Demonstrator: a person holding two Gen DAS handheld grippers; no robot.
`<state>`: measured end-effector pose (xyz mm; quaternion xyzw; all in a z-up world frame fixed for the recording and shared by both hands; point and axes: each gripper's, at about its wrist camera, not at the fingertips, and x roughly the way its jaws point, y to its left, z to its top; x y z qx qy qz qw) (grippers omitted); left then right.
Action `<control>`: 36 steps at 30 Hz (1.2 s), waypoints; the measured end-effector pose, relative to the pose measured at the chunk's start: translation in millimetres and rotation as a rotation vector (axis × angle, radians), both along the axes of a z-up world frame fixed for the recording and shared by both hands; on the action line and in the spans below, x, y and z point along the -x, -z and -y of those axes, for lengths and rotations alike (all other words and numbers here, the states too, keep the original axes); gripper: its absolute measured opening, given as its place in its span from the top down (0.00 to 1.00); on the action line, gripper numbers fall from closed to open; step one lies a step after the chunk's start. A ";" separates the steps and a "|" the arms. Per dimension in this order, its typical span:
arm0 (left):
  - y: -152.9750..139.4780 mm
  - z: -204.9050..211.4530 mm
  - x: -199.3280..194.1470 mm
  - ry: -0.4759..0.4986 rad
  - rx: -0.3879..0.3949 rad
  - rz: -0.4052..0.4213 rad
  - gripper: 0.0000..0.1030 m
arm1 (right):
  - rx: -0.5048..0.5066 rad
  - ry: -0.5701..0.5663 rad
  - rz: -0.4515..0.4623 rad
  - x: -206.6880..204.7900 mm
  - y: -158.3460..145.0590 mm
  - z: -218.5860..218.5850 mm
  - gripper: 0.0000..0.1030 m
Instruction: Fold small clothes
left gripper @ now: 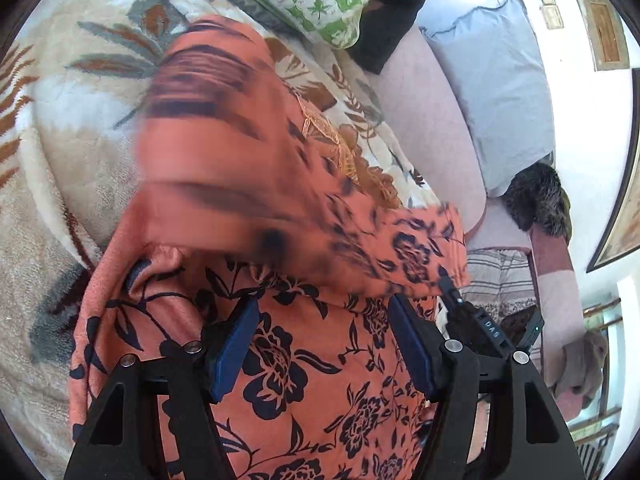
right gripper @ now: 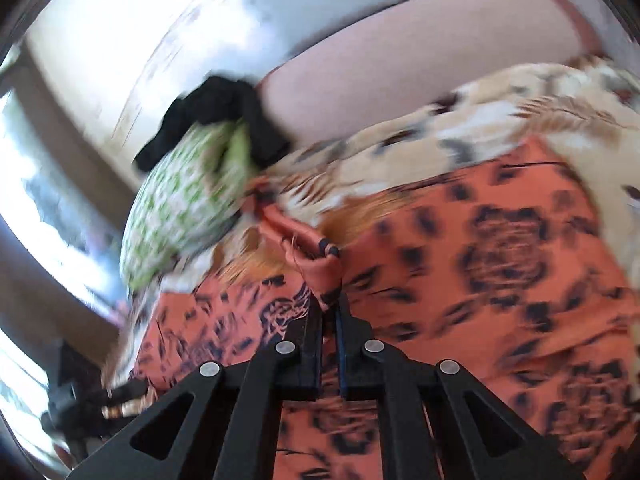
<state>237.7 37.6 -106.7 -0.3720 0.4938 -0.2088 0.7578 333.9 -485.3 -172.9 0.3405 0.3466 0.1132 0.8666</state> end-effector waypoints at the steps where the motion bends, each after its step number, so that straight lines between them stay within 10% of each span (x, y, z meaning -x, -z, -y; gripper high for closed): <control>1: -0.7 1.6 -1.1 0.000 -0.009 0.001 0.36 | -0.024 0.044 -0.010 3.6 4.7 17.3 0.95; 9: 11.9 -4.1 -13.5 -0.082 -0.062 -0.038 0.54 | -0.141 0.157 -0.131 17.2 46.2 67.6 0.84; 13: 12.7 -5.0 -16.5 -0.091 -0.062 -0.037 0.64 | -0.238 0.224 -0.112 8.8 55.9 74.5 0.47; 14: 12.8 -5.7 -16.9 -0.090 -0.063 -0.035 0.65 | -0.235 0.231 -0.117 3.6 55.9 76.3 0.50; 16: 8.6 -6.9 -16.0 -0.098 -0.071 -0.021 0.69 | -0.226 0.198 -0.104 -6.7 44.8 77.6 0.93; 21: 7.6 -10.9 -12.7 -0.103 -0.081 -0.016 0.68 | -0.181 0.235 0.084 21.6 -3.2 96.7 0.93; 27: 15.7 -9.1 -9.7 -0.080 -0.099 -0.077 0.69 | -0.071 0.218 -0.236 36.1 59.7 99.5 0.92; 30: 12.5 -10.3 -11.1 -0.089 -0.095 -0.079 0.69 | -0.003 0.297 -0.141 46.6 26.6 99.6 0.84; 33: 11.4 -10.7 -10.4 -0.088 -0.102 -0.079 0.69 | -0.009 0.255 -0.082 23.6 2.8 100.5 0.47; 36: 10.3 -7.2 -11.8 -0.088 -0.105 -0.078 0.69 | 0.118 0.201 -0.157 -14.9 4.1 84.9 0.43</control>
